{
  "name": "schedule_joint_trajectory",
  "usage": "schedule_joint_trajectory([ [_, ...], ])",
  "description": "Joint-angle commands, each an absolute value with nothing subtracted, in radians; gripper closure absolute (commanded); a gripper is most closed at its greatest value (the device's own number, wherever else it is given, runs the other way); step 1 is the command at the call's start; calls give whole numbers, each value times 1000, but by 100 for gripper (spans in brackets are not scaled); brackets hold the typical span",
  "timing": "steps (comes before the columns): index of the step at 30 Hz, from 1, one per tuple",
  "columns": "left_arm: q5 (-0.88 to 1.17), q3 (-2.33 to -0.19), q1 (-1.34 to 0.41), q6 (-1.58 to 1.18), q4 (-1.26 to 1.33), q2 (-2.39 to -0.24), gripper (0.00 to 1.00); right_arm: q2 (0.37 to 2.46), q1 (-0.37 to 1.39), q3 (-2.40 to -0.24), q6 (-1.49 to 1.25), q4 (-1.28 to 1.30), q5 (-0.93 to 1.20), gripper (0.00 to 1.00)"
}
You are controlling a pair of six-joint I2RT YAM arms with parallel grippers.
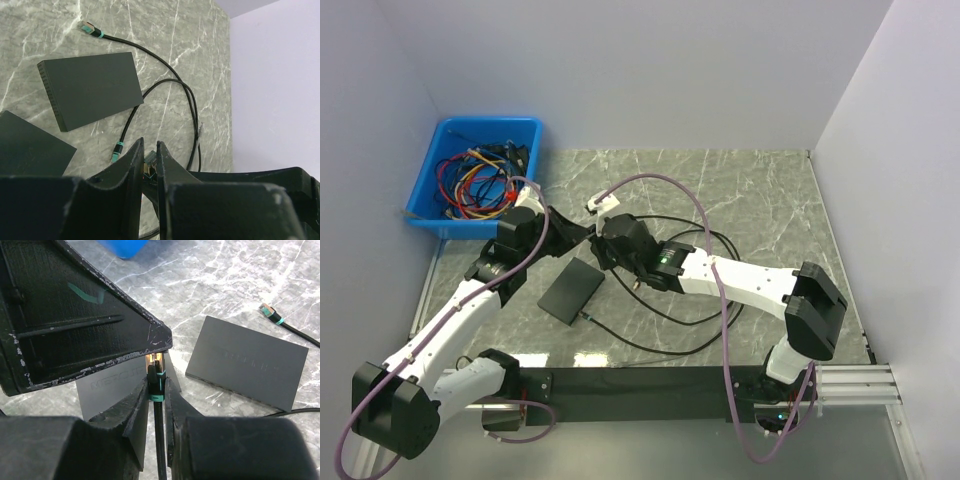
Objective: Insert the plug into the switch port
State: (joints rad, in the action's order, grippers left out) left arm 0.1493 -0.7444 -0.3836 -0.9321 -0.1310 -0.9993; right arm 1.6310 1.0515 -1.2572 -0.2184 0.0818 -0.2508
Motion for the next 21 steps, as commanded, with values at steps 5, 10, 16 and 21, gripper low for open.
schedule_joint_trajectory([
  [5, 216, -736, -387, -865, -58, -986, 98, 1588, 1052, -1232, -236, 43, -310, 100],
  [10, 164, -753, -384, -767, -103, -977, 77, 1534, 1052, -1142, -281, 14, -308, 100],
  [16, 66, -743, -370, -704, -103, -963, 20, 1522, 1051, -1066, -337, 2, -265, 100],
  [21, -41, -692, -347, -663, -23, -913, 8, 1522, 1046, -994, -389, -49, -229, 100],
])
